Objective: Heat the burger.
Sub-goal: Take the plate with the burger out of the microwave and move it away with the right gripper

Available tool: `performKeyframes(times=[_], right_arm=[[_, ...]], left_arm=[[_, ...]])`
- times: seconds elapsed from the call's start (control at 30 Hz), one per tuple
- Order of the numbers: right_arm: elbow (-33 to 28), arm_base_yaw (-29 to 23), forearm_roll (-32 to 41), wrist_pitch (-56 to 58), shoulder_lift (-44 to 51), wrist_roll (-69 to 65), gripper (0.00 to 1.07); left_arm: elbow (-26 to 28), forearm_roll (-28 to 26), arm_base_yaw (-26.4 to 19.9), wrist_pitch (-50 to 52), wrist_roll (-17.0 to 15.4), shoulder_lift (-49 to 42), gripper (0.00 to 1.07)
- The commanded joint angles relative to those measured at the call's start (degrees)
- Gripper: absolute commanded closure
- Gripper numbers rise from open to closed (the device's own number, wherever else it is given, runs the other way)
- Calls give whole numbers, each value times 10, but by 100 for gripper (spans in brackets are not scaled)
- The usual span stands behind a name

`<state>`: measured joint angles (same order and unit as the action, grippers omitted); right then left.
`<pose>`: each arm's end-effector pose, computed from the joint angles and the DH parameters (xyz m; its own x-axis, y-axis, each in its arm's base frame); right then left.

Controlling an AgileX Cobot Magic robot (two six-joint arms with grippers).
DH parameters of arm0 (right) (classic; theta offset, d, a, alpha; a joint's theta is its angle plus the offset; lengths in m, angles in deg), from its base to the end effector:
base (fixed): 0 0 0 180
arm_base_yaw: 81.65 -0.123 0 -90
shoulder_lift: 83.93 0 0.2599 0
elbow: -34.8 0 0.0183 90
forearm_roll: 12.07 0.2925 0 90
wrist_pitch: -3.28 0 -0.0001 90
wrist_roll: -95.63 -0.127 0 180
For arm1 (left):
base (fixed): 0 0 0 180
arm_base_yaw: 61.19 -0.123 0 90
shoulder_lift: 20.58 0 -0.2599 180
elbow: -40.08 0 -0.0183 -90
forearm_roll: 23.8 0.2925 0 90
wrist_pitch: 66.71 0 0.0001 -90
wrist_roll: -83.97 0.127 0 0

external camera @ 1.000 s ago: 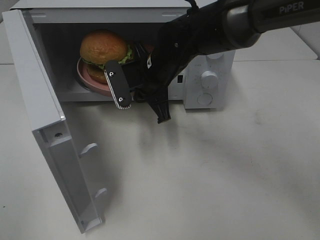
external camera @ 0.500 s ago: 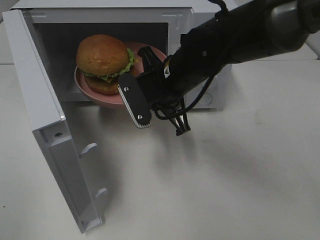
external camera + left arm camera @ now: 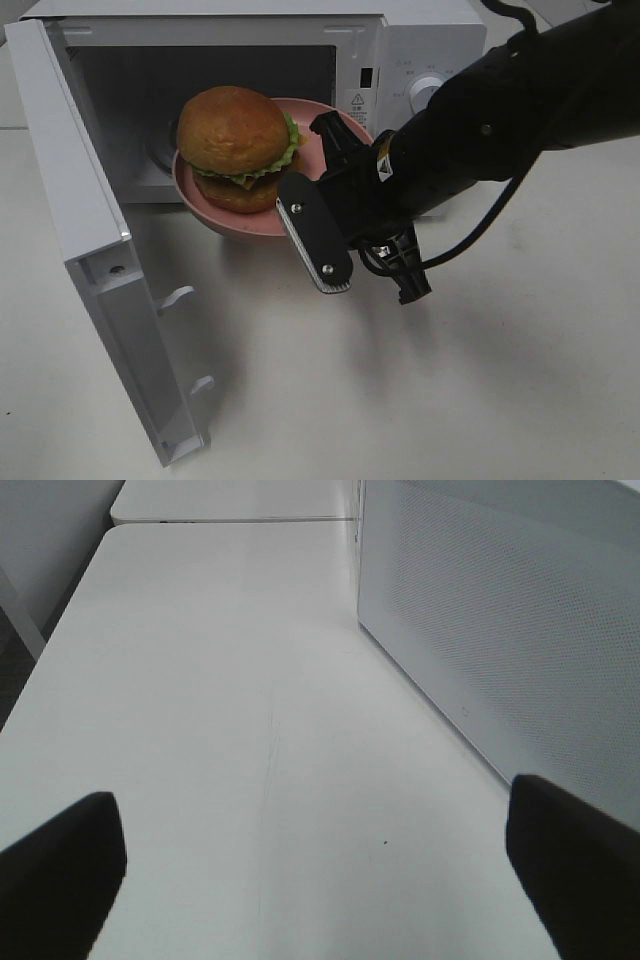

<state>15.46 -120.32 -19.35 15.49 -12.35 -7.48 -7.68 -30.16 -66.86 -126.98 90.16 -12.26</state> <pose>0.3194 0.2512 0.1078 0.5455 -0.8368 -0.0469 -0.6575 -0.3925 -0.6431 0.0895 -0.0034 0.2831 -0.4394 0.0092 -0.8983 0.0108 0.9999 0.0050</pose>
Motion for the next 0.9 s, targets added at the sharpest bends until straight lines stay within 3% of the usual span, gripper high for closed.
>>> performKeyframes(times=[0.03,0.9], right_arm=[[-9,10,9,-26,26,-23,107],[-187,10,35,-12,200,-54,107]], left_arm=[[-2,-2,-1,7,-2,-12,9],[-2,-2,-1,7,-2,-12,9]])
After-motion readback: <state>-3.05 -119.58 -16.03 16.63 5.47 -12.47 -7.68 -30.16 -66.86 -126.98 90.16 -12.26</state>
